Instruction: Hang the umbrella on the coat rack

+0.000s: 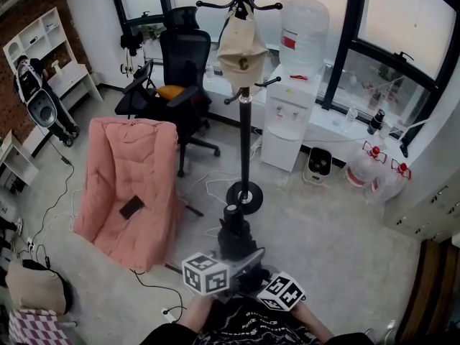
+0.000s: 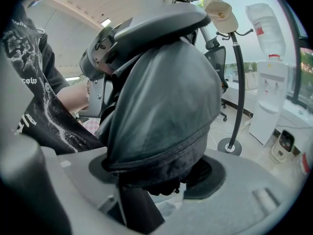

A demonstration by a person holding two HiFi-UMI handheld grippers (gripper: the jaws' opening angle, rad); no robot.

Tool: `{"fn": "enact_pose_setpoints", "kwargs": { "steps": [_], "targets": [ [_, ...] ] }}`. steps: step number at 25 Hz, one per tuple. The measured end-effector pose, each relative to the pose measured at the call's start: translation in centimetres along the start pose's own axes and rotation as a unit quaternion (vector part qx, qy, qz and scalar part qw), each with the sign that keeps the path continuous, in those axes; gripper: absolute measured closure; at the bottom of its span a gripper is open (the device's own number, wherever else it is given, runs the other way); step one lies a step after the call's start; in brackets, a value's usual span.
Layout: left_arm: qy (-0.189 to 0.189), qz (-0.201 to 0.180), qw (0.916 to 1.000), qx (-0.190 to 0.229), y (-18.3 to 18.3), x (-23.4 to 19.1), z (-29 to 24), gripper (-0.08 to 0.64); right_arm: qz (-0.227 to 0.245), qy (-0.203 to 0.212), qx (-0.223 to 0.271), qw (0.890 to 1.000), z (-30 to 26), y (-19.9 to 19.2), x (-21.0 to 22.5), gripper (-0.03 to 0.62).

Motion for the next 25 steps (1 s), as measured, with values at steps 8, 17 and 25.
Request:
{"fn": "enact_pose_setpoints", "kwargs": {
  "steps": [8, 17, 25],
  "targets": [
    [0.001, 0.005, 1.0, -0.006, 2.4, -3.2, -0.8, 0.282, -0.005, 0.002, 0.0, 1.0, -1.8, 2.6, 2.4, 0.268],
    [0.0, 0.007, 0.9999, -0.01, 5.5, -7.1, -1.7, 0.282, -0.014, 0.002, -0.002, 1.0, -4.0, 5.9, 5.5, 0.267],
    [-0.007, 0.003, 0.9998, -0.016, 8.8, -10.7, -2.2, 0.282, -0.02, -0.007, 0.003, 1.0, -6.4, 9.6, 8.2, 0.267]
  ]
}}
Point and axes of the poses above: the fingertips, and each gripper's own axes: z backward along the fingers, x to its right, y out of its top, the point moved 1 cm from there along z, backward along the fingers, and after that the axes turned 4 degrees about -y, right-handed, at the moved point
